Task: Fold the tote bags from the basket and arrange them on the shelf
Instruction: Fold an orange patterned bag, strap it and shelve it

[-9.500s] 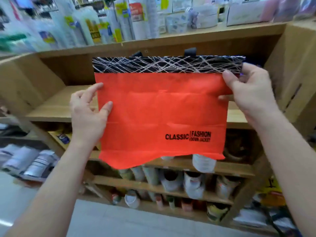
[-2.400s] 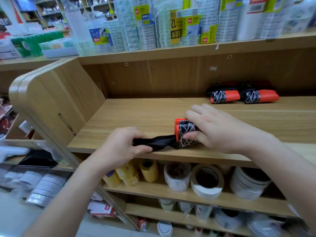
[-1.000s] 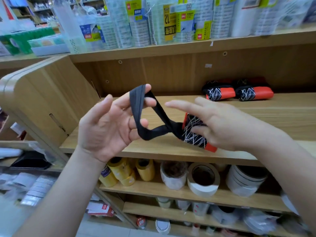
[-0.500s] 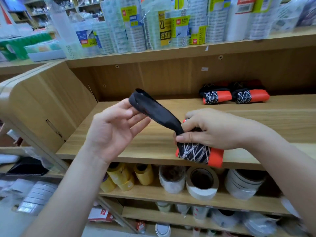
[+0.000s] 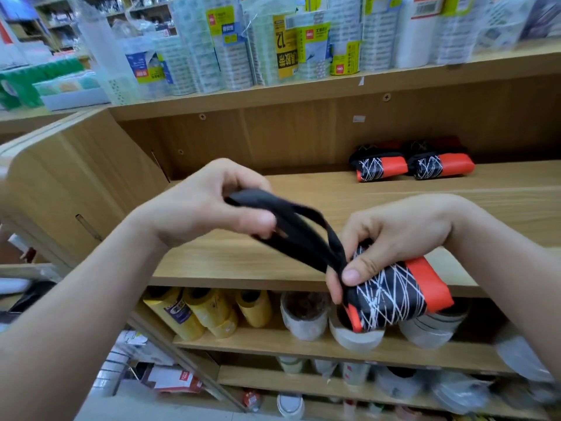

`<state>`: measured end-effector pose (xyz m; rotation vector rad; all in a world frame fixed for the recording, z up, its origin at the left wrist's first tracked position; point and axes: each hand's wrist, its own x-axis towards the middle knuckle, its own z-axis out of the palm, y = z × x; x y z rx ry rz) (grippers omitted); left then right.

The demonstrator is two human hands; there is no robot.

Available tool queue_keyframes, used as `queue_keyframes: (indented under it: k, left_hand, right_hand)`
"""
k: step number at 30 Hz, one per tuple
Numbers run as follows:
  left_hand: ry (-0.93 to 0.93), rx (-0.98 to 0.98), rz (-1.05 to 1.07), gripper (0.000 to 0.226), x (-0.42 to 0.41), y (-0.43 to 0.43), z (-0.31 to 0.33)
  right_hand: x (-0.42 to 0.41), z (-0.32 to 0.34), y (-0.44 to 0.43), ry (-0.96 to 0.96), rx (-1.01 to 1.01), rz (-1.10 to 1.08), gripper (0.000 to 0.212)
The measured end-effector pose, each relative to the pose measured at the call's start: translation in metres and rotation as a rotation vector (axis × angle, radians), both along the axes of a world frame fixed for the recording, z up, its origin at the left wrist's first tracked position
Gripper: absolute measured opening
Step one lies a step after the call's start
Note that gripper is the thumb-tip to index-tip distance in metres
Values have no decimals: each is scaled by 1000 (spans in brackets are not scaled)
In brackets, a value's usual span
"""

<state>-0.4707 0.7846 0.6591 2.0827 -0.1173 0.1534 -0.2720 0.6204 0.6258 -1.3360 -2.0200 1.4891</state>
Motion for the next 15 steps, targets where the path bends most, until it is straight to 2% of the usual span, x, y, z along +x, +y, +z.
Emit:
queue_keyframes:
  k: [2,4,7,9,11,15]
  left_hand:
    - [-143,-453,-114,6,-3,-3,-4]
    - [-221,-785,-135,15,-2,-10,-10]
    - [-208,-1079,-186,34,2,-17,-9]
    - [-194,-1178,-221,45,2,-17,-6]
    - [-164,-1195,-241,53,3,-15,-9]
    - [-117,-1212,-314,65,8,-15,-13]
  right_hand:
    - [7,-8,-3,199,8,-84,17]
    - [10,-14,-6,391,28,-148,26]
    - [11,-17,-7,487,113,-214,43]
    - [10,-12,-12,473,165,-321,63]
    - [4,1,-22,299,285,-413,78]
    - [-22,29,-30,-544,518,-383,90]
